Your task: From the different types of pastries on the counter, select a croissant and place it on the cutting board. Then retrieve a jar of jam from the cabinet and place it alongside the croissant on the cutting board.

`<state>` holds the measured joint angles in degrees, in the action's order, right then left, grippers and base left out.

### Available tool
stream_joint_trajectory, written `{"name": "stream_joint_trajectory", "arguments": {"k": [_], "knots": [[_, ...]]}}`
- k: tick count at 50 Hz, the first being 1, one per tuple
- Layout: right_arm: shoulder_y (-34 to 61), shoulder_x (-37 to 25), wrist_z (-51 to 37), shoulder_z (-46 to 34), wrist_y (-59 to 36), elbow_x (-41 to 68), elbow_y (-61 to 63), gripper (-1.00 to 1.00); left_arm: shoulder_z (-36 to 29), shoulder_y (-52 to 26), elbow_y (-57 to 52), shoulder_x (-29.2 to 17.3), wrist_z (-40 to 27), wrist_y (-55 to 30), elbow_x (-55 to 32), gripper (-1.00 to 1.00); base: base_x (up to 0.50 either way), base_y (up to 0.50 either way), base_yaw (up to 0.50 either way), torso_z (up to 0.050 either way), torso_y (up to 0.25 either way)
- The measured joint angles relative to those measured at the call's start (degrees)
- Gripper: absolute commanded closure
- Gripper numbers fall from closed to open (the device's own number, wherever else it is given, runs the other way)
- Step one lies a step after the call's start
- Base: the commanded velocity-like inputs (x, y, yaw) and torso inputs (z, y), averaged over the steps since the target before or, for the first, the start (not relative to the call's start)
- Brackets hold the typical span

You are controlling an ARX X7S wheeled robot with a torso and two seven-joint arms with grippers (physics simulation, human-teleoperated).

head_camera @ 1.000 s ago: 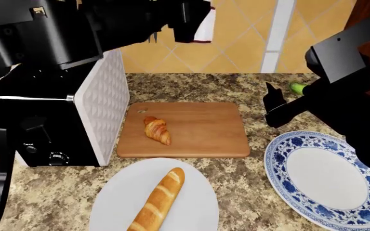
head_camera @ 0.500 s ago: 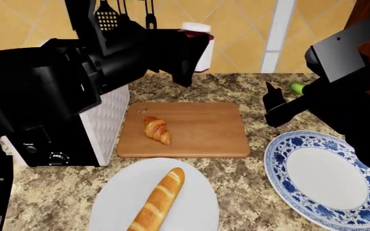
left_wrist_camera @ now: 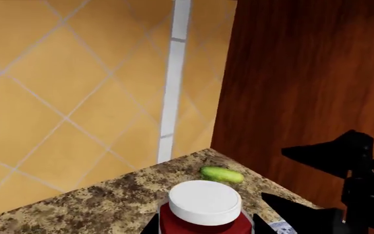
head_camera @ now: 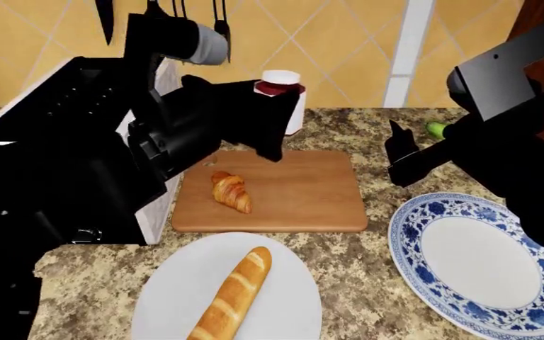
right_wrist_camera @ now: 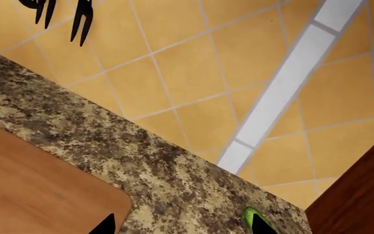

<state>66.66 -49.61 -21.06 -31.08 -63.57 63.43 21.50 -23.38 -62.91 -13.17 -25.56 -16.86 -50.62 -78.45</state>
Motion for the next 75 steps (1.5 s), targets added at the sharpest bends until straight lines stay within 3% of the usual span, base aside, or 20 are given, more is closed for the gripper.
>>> {"name": "stream_joint_trajectory", "arguments": {"k": [27,75], "knots": [[0.01,-0.28,0.07,-0.1,0.45,0.0,-0.1,-1.0,-1.91,8.41,1.11,2.45,1.64,5.61,5.13,1.0,0.0,0.0,0.0,0.0,0.001],[0.2,-0.38,-0.07,-0.38,0.75,0.32,-0.3,-1.0,-7.91,8.4,9.48,5.33,6.72,8.13,12.86,1.0,0.0,0.0,0.0,0.0,0.001]]}}
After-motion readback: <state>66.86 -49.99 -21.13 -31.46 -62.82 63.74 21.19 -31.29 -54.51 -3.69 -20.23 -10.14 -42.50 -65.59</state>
